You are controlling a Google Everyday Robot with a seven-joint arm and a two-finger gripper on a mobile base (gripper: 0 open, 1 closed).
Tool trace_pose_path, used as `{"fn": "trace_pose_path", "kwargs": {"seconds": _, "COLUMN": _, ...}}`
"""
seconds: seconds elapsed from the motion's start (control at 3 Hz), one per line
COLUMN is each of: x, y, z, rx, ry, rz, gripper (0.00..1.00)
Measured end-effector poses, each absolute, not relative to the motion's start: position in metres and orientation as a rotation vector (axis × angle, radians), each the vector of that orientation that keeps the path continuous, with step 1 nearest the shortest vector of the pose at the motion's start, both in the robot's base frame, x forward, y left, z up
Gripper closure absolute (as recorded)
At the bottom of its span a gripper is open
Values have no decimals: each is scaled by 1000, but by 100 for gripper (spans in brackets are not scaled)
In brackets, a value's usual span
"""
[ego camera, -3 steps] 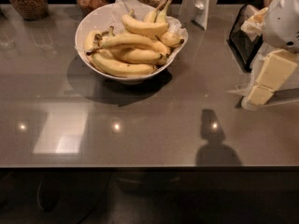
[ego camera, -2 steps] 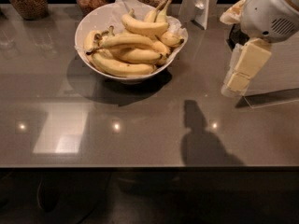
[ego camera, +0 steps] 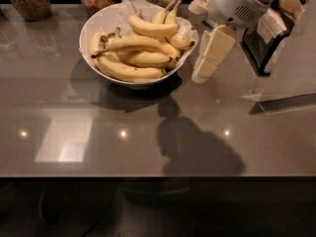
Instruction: Pick banana from white bowl
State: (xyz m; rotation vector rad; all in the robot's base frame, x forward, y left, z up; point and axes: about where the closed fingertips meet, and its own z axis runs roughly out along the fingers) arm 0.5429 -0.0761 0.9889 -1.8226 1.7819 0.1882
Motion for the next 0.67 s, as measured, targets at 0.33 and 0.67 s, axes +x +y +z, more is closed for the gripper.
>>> {"fn": "trace_pose_path", "kwargs": {"seconds": 0.33, "x": 561, "y": -33, "z": 991, "rx": -1854, "ry": 1644, "rz": 134, "gripper": 0}}
{"fn": "trace_pose_path", "kwargs": {"seconds": 0.67, "x": 561, "y": -33, "z": 991, "rx": -1854, "ry": 1643, "rz": 134, "gripper": 0}}
